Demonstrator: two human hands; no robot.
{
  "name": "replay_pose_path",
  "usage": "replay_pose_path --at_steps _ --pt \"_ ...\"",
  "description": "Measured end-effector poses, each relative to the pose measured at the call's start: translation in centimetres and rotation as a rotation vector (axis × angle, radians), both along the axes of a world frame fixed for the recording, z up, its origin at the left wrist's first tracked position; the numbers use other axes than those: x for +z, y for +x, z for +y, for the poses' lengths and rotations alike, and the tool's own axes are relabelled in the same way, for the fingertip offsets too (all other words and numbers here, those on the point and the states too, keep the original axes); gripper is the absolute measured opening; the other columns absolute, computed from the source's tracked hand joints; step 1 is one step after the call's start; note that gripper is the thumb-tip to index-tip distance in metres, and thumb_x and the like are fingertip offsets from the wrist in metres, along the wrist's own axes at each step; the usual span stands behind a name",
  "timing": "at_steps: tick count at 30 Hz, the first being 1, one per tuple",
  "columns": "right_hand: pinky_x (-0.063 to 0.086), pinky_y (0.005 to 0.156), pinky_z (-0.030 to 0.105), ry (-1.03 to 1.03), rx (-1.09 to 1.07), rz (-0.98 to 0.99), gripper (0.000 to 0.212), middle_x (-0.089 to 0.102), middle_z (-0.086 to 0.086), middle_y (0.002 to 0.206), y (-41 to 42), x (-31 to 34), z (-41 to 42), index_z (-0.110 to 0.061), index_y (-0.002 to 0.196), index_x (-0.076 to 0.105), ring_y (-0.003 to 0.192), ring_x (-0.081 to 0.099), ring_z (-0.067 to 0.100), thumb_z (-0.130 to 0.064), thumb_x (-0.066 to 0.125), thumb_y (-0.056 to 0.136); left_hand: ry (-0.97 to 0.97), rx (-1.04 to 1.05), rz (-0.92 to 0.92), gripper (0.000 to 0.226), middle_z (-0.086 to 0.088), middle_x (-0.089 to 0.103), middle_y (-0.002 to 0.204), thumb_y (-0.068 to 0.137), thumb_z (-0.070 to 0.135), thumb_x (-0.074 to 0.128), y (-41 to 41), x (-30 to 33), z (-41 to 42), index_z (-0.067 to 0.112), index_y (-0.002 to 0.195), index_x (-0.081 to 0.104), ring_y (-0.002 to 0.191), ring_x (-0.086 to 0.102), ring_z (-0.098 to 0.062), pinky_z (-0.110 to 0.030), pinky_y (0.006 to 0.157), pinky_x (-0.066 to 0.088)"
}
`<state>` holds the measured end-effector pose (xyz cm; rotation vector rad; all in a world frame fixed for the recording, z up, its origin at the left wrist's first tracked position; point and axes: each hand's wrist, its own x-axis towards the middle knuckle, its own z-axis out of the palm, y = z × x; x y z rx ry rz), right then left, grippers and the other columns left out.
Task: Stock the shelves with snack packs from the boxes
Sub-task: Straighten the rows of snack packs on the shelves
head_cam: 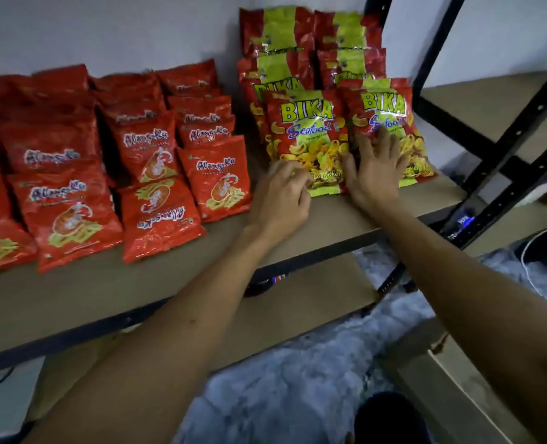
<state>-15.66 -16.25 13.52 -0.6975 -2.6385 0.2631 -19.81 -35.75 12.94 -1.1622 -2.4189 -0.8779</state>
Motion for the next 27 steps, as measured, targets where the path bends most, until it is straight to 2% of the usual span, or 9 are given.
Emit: replay_pose_path --at_steps 3,6,8,10,14,17,20,27 --pt "0.012 0.112 0.064 0.010 0.011 0.062 0.050 0.015 0.013 0.160 -1.2 -1.9 0.2 -0.030 0.147 0.032 0.145 0.014 0.040 -0.051 0.027 0.101 -0.050 0.021 0.054 0.030 -0.013 0.058 0.122 0.088 0.017 0.052 -1.8 -1.7 1.2 0.007 0.112 0.067 0.117 0.050 -0.030 -0.048 0.092 0.046" --pt "0.019 0.114 0.060 -0.074 -0.013 0.220 0.051 0.020 0.019 0.157 -1.2 -4.2 0.7 -0.022 0.147 0.034 0.143 0.023 0.037 -0.042 0.033 0.100 -0.167 0.058 0.041 0.037 -0.012 0.047 0.139 0.091 0.024 0.051 -2.2 -4.1 1.3 0.014 0.126 0.059 0.133 0.036 -0.029 -0.051 0.101 0.038" --pt "0.019 0.112 0.062 -0.092 -0.119 0.277 0.054 0.024 0.018 0.156 -1.0 -5.1 1.4 -0.019 0.147 0.034 0.143 0.024 0.037 -0.037 0.036 0.096 -0.187 0.072 0.050 0.039 -0.011 0.044 0.142 0.092 0.025 0.051 -2.2 -5.6 1.1 0.015 0.129 0.056 0.135 0.033 -0.028 -0.051 0.103 0.037" --pt "0.011 0.112 0.067 -0.115 -0.191 0.242 0.054 0.022 0.015 0.157 -0.7 -5.7 1.8 -0.024 0.147 0.032 0.145 0.017 0.037 -0.040 0.036 0.096 -0.163 0.077 0.073 0.038 -0.010 0.049 0.137 0.092 0.026 0.050 -2.2 -6.7 0.8 0.015 0.128 0.057 0.133 0.035 -0.026 -0.051 0.102 0.041" --pt "0.000 0.110 0.071 -0.047 -0.132 0.087 0.056 0.010 0.009 0.162 0.2 -6.5 2.5 -0.042 0.148 0.025 0.147 0.003 0.040 -0.059 0.031 0.095 -0.130 0.066 0.067 0.037 -0.006 0.052 0.131 0.093 0.028 0.051 -2.0 -7.7 0.3 0.017 0.127 0.058 0.131 0.037 -0.021 -0.045 0.103 0.042" --pt "-0.001 0.108 0.071 -0.046 -0.108 0.043 0.058 0.004 0.005 0.163 0.7 -5.4 3.8 -0.048 0.147 0.022 0.147 -0.001 0.042 -0.069 0.026 0.093 -0.110 0.023 0.073 0.034 -0.002 0.053 0.129 0.094 0.027 0.053 -2.0 -6.3 1.3 0.018 0.126 0.059 0.128 0.038 -0.018 -0.041 0.103 0.041" --pt "-0.001 0.109 0.072 -0.065 -0.097 0.015 0.058 -0.001 0.003 0.164 0.8 -5.4 4.7 -0.051 0.148 0.015 0.147 -0.006 0.042 -0.069 0.022 0.093 -0.118 0.002 0.073 0.033 0.000 0.054 0.128 0.094 0.024 0.056 -2.0 -5.7 2.2 0.020 0.126 0.060 0.126 0.039 -0.016 -0.038 0.104 0.040" --pt "0.012 0.111 0.070 -0.014 -0.003 -0.003 0.056 0.004 0.007 0.163 -0.6 -5.8 3.1 -0.049 0.149 0.006 0.146 0.005 0.044 -0.063 0.019 0.097 -0.139 0.126 0.107 0.031 0.004 0.054 0.129 0.096 0.023 0.054 -1.4 -6.2 0.6 0.022 0.126 0.059 0.125 0.039 -0.013 -0.033 0.103 0.040"
